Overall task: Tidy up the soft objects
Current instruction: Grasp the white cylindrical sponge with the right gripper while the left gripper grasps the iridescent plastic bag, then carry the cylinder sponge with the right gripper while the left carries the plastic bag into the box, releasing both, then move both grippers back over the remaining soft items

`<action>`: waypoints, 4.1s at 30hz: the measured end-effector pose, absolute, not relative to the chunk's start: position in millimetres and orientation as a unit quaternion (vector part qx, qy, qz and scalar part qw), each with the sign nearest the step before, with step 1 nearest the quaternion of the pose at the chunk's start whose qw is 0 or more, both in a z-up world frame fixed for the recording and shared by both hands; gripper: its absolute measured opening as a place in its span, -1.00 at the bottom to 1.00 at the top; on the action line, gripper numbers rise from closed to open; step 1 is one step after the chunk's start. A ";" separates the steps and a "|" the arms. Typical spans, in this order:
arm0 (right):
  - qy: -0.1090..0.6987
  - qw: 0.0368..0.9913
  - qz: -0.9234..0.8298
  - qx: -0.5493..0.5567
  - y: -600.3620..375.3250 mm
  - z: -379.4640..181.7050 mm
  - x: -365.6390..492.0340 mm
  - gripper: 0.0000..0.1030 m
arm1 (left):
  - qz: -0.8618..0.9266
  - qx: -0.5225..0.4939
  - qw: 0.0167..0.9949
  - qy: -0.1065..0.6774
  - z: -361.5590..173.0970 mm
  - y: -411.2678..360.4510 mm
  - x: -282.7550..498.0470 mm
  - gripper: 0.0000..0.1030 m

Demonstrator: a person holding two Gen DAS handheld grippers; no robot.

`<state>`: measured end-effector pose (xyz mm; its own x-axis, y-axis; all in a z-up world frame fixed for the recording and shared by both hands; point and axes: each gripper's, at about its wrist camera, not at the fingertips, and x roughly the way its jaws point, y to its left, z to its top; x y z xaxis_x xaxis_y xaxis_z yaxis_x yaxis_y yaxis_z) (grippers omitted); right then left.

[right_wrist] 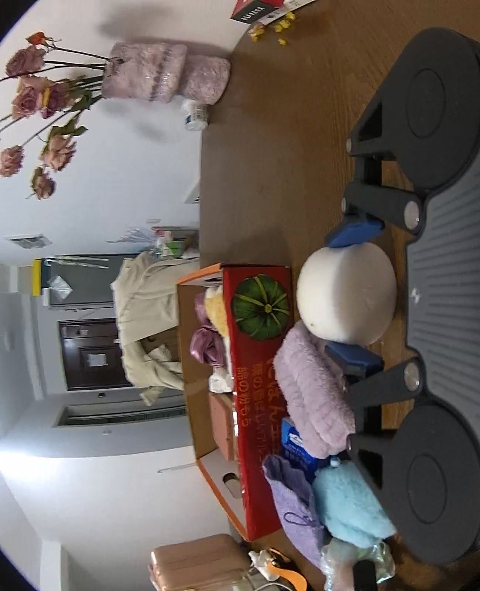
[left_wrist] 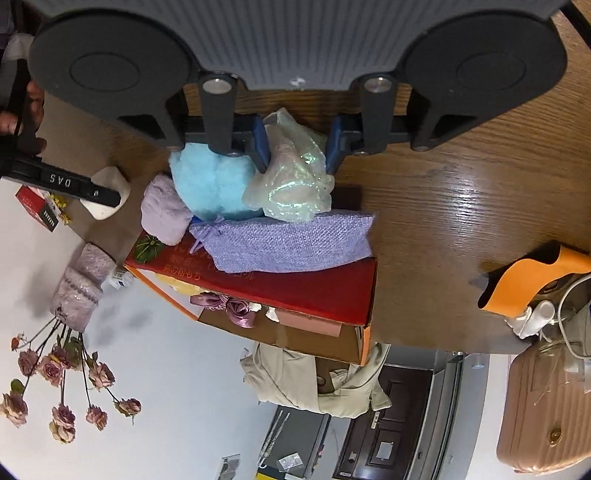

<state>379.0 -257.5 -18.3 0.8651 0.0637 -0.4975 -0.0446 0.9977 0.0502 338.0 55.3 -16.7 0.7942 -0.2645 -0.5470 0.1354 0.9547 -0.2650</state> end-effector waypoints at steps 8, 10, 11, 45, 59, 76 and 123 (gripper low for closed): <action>0.231 0.970 0.062 0.047 -261.8 -12.3 363.7 0.05 | -0.107 -0.076 0.948 0.289 -14.2 44.4 332.6 -0.43; 0.223 0.971 0.068 0.049 -259.3 -9.1 357.0 0.05 | -0.099 -0.072 0.953 0.279 -8.3 43.8 324.5 -0.45; 0.220 0.972 0.066 0.045 -257.2 -6.0 350.0 0.05 | -0.092 -0.075 0.957 0.267 -2.0 43.8 313.8 -0.45; 0.214 0.961 0.172 0.040 -253.5 37.8 165.9 0.05 | -0.093 -0.086 0.970 0.205 53.0 47.9 171.5 -0.42; 0.205 0.943 0.260 -0.042 -175.1 94.4 391.1 0.07 | -0.099 -0.024 0.969 0.223 96.6 58.1 430.4 -0.39; 0.291 0.909 0.296 -0.034 -83.3 27.8 533.3 0.43 | -0.096 -0.083 0.953 0.276 60.4 92.1 550.7 0.22; 0.197 0.967 0.158 -0.040 -312.5 73.1 88.7 0.84 | -0.103 0.063 0.988 0.099 100.8 24.6 48.4 0.99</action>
<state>88.7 -312.5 73.1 0.8722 0.2894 -0.3942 -0.3209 0.9470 -0.0148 48.4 24.6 100.8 0.9592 -0.1919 -0.2078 0.2168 0.9706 0.1046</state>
